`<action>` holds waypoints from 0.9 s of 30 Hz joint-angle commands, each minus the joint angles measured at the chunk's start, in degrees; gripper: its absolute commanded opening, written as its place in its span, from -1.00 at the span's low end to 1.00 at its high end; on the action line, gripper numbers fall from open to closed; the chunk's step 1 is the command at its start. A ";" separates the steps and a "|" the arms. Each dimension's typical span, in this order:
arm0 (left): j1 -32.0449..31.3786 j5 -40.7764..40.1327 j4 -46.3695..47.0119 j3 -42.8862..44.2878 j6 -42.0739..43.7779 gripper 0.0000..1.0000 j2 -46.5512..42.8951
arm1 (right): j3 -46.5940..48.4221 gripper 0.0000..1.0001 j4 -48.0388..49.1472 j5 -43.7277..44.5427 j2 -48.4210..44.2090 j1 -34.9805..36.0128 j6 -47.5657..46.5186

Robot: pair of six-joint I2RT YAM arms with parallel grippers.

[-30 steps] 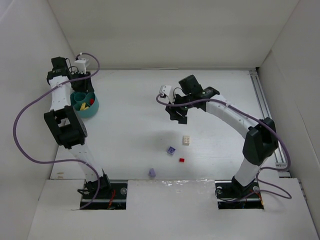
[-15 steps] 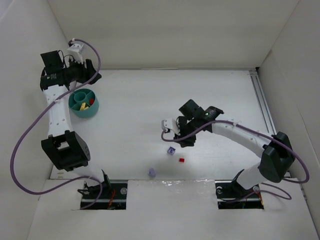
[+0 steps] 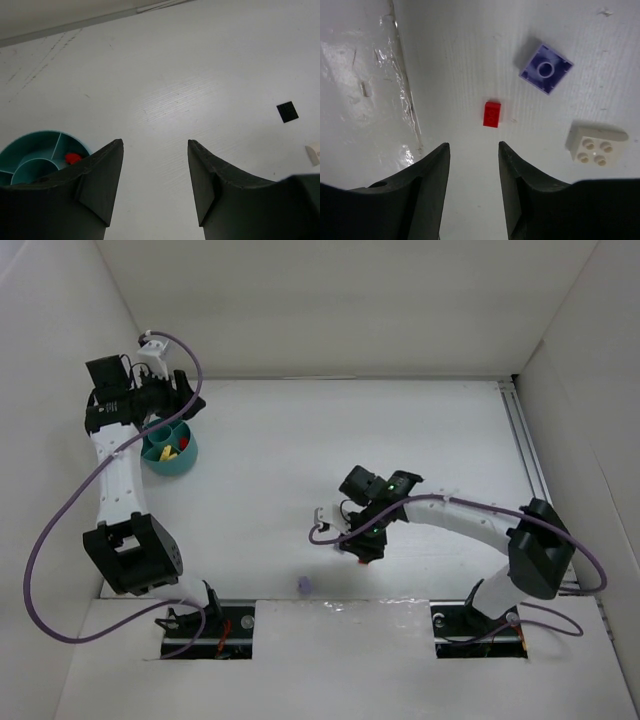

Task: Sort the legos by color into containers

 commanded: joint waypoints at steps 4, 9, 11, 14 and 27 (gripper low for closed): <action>0.17 -0.21 1.65 -2.20 0.97 0.03 -4.35 | 1.49 -0.01 -0.62 4.95 5.70 4.79 7.08; 1.40 -0.21 1.12 -2.20 1.50 0.03 -4.35 | 2.11 -0.01 -0.62 7.32 10.79 6.63 9.80; 1.40 0.32 0.51 -2.20 1.50 0.03 -4.35 | 2.72 -0.01 -0.62 9.08 11.59 6.63 10.51; 1.40 0.84 0.50 -2.20 1.50 0.03 -3.74 | 3.43 -0.01 -0.09 11.18 13.18 6.63 11.13; 1.40 0.85 0.50 -0.09 1.50 0.03 -1.01 | 5.19 0.06 2.02 14.36 16.69 7.16 13.33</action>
